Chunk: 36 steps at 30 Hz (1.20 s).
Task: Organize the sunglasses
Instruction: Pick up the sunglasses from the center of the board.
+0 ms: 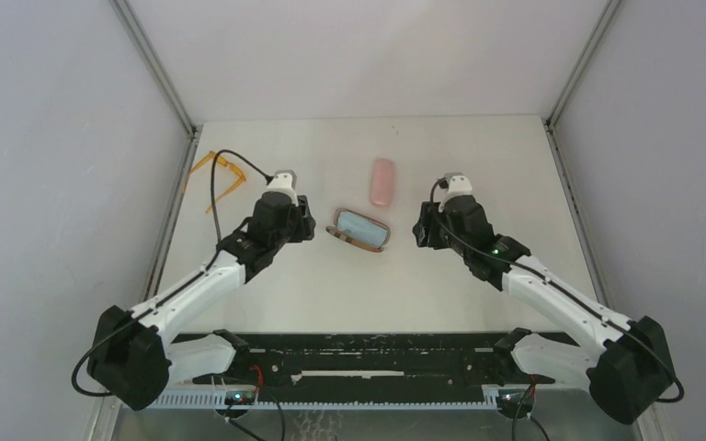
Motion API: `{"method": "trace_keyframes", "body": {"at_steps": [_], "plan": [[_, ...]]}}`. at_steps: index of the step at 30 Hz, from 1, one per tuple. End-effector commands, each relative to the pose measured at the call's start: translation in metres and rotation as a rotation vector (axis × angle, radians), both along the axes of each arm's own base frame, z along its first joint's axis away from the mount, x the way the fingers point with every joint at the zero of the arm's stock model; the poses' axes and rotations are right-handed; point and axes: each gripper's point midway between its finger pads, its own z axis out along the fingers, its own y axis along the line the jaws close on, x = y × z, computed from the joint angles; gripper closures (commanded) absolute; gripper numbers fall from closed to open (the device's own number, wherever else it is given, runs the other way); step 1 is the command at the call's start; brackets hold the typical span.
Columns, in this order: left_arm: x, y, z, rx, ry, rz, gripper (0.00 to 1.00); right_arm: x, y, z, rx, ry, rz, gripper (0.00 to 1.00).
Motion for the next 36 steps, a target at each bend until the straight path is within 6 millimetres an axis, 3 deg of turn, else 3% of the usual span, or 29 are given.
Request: {"method": "trace_keyframes", "body": {"at_steps": [1,5,8,11,17,23,28,33,36], "plan": [[-0.016,0.03,0.008,-0.003,-0.007,0.128,0.48,-0.003,-0.022,0.014,0.084,-0.038,-0.153,0.46],[-0.026,0.039,0.018,-0.02,-0.026,0.158,0.45,-0.004,-0.04,0.015,0.075,-0.066,-0.221,0.43],[-0.031,0.05,0.026,-0.019,-0.051,0.196,0.41,-0.007,-0.05,0.016,0.055,-0.085,-0.234,0.33],[-0.033,0.056,0.032,-0.013,-0.068,0.213,0.36,-0.011,-0.052,0.015,0.068,-0.075,-0.238,0.2],[-0.023,0.083,0.053,0.036,-0.105,0.302,0.29,-0.022,-0.046,0.01,0.136,0.002,-0.211,0.18],[0.009,0.119,0.076,0.089,-0.123,0.425,0.27,-0.033,-0.036,0.005,0.175,0.064,-0.17,0.15],[0.048,0.15,0.077,0.143,-0.078,0.497,0.28,-0.041,-0.029,0.001,0.186,0.104,-0.117,0.15],[0.103,0.176,0.059,0.227,0.053,0.465,0.32,-0.044,-0.019,0.0,0.182,0.107,-0.037,0.15],[0.13,0.19,0.035,0.29,0.162,0.428,0.34,-0.045,-0.014,0.0,0.182,0.106,0.011,0.16]]}}
